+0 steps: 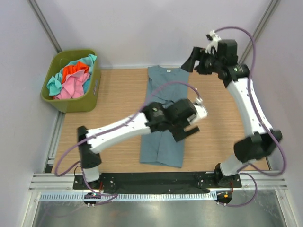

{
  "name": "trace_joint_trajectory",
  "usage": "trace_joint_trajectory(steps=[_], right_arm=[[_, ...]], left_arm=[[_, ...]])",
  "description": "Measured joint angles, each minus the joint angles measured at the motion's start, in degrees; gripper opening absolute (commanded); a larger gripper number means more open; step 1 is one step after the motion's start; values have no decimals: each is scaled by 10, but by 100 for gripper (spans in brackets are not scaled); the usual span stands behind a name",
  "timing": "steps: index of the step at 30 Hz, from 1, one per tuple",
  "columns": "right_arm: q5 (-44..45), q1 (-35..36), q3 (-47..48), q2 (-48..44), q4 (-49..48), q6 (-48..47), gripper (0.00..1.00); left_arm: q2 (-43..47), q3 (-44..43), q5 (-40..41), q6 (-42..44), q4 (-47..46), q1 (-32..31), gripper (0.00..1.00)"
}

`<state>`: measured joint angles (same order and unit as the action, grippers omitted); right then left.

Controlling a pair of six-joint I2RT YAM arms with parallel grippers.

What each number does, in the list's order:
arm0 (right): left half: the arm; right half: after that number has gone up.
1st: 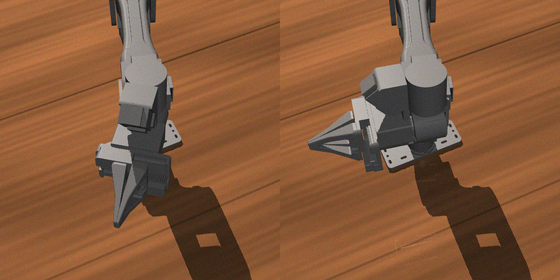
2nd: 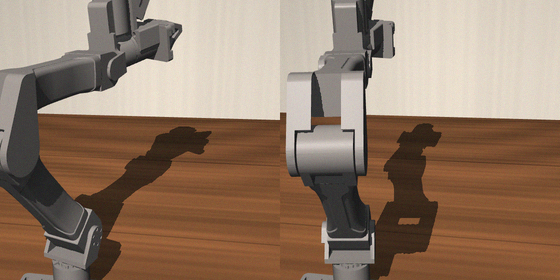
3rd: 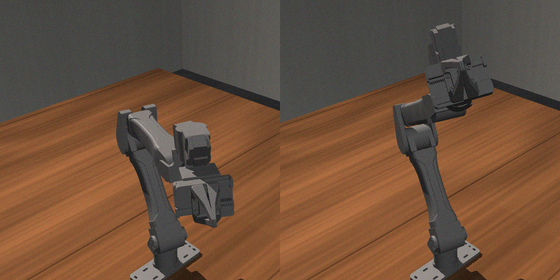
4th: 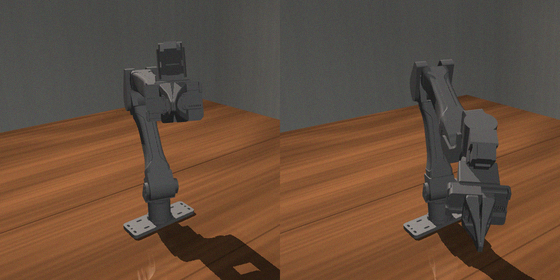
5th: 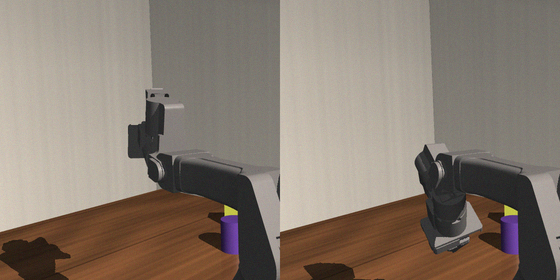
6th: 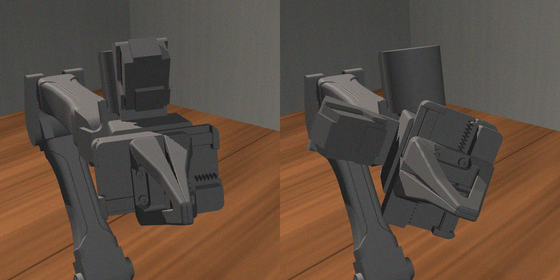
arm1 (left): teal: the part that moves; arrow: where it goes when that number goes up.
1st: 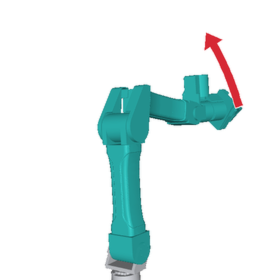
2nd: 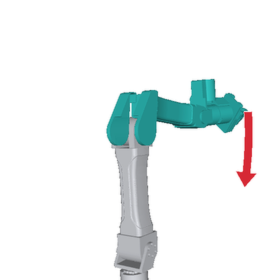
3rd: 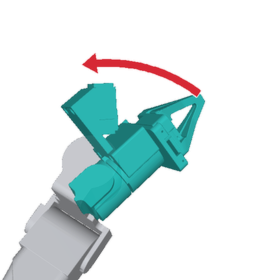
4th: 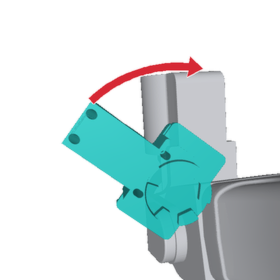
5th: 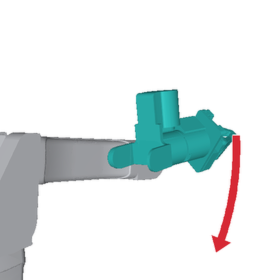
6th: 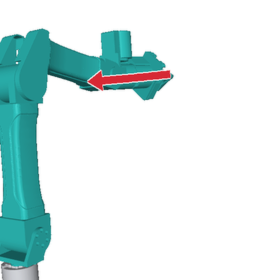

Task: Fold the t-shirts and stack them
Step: Fold the tshirt

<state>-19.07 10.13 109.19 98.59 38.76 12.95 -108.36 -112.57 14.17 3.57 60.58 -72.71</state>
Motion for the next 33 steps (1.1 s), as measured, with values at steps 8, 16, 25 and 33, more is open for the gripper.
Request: trace_joint_trajectory(steps=[8,16,25,33], right_arm=[[-100,-26,-450,-221,-32,172,82],[-125,-33,-739,-298,32,240,83],[-147,-15,-765,-255,9,289,82],[-158,60,-786,-191,-26,328,80]], left_arm=[[165,176,-58,-174,-46,244,86],[199,493,-243,-369,-96,420,81],[209,651,-374,-490,-193,458,77],[183,705,-440,-562,-272,460,65]])
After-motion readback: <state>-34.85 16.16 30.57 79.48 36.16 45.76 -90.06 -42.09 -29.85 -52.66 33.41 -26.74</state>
